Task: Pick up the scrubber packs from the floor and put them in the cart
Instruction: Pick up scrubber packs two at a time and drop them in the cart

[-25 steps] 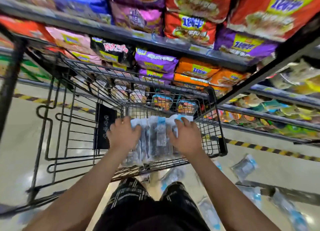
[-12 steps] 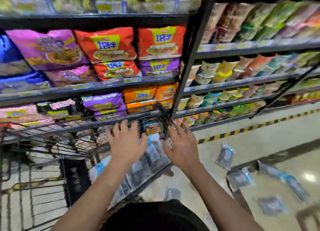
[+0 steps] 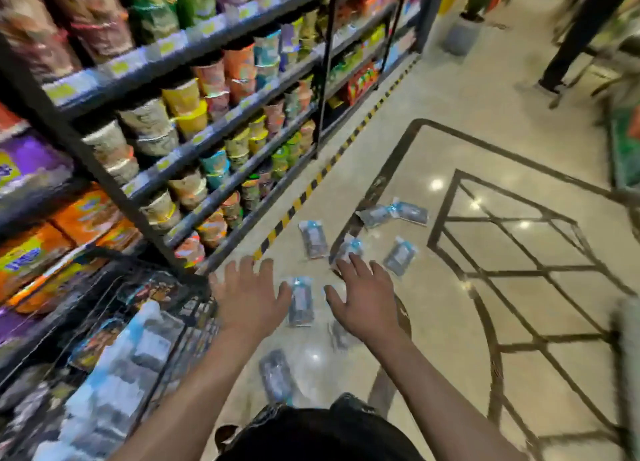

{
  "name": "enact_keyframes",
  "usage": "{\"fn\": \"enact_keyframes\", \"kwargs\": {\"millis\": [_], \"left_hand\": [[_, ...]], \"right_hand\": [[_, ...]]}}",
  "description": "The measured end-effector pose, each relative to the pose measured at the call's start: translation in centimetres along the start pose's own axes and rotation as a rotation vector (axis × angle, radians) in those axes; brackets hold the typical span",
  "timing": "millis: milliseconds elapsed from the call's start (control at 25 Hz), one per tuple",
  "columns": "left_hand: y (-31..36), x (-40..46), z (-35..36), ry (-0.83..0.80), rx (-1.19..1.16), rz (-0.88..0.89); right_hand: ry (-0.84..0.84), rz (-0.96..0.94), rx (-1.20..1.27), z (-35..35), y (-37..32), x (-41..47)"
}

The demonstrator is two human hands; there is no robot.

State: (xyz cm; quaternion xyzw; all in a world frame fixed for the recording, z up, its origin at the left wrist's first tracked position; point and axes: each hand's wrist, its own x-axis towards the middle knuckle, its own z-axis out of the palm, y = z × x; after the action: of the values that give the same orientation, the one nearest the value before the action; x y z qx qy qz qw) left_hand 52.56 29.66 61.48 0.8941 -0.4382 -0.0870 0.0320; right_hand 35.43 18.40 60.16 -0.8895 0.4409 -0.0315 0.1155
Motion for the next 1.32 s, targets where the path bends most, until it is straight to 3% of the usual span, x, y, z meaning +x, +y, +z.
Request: {"fn": "enact_keyframes", "kwargs": {"millis": [320, 600, 920, 1320], "left_hand": [[19.8, 1.9, 3.3, -0.045, 0.025, 0.426], [27.9, 3.8, 3.8, -0.059, 0.052, 0.593], [35.6, 9.1, 6.9, -0.164, 0.114, 0.61], [52.1, 23.1, 10.3, -0.327, 0.121, 0.462]], "right_hand": [[0.108, 0.451, -0.003, -3.3, 17.7, -7.8], [0.075, 0.67, -0.019, -4.8, 24.5, -10.8], [0.023, 0.731, 0.026, -4.6, 32.8, -7.1], [-0.024, 0.593, -0.004, -9.8, 50.7, 10.6]]}}
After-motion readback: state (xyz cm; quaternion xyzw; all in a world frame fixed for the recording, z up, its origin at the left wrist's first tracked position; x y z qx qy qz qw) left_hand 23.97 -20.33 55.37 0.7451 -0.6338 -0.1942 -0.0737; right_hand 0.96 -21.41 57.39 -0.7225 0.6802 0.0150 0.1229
